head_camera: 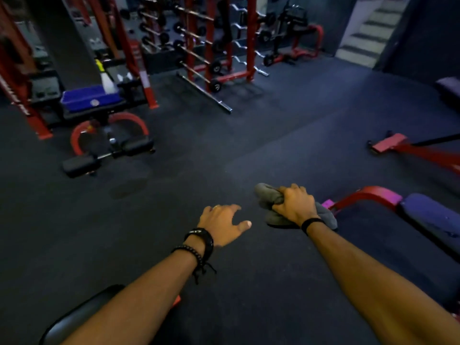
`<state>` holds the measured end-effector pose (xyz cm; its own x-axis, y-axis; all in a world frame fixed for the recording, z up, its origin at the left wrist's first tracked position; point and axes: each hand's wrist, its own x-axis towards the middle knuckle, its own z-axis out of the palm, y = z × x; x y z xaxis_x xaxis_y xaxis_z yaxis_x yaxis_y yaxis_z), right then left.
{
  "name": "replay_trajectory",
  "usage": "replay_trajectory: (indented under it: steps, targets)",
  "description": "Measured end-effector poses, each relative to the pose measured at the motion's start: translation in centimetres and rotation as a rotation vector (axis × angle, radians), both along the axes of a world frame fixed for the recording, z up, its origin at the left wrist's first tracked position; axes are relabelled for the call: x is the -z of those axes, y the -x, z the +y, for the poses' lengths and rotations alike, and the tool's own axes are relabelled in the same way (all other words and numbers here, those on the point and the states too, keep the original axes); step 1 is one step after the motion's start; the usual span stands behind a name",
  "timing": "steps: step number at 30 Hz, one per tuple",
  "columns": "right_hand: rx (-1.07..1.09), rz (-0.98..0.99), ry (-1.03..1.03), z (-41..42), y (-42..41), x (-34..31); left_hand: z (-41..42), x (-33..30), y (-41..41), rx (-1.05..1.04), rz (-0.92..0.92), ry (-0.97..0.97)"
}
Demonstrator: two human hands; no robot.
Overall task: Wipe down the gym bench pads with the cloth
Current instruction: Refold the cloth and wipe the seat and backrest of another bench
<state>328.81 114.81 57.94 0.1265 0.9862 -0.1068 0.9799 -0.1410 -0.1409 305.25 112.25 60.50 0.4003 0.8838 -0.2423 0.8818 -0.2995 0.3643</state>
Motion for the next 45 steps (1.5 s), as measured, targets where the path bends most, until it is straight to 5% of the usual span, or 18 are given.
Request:
replay_trajectory:
  steps: [13, 30, 45]
  targets:
    - [0.117, 0.081, -0.083, 0.6, -6.8, -4.7, 9.0, -4.9, -9.1, 0.128, -0.035, -0.049]
    - [0.854, 0.106, -0.107, 10.6, -15.9, -6.8, 33.2, -6.5, -25.2, 0.782, -0.125, -0.104]
    - [1.316, 0.014, -0.293, 4.6, -26.9, -8.0, 32.5, -6.8, -46.4, 1.230, -0.173, -0.127]
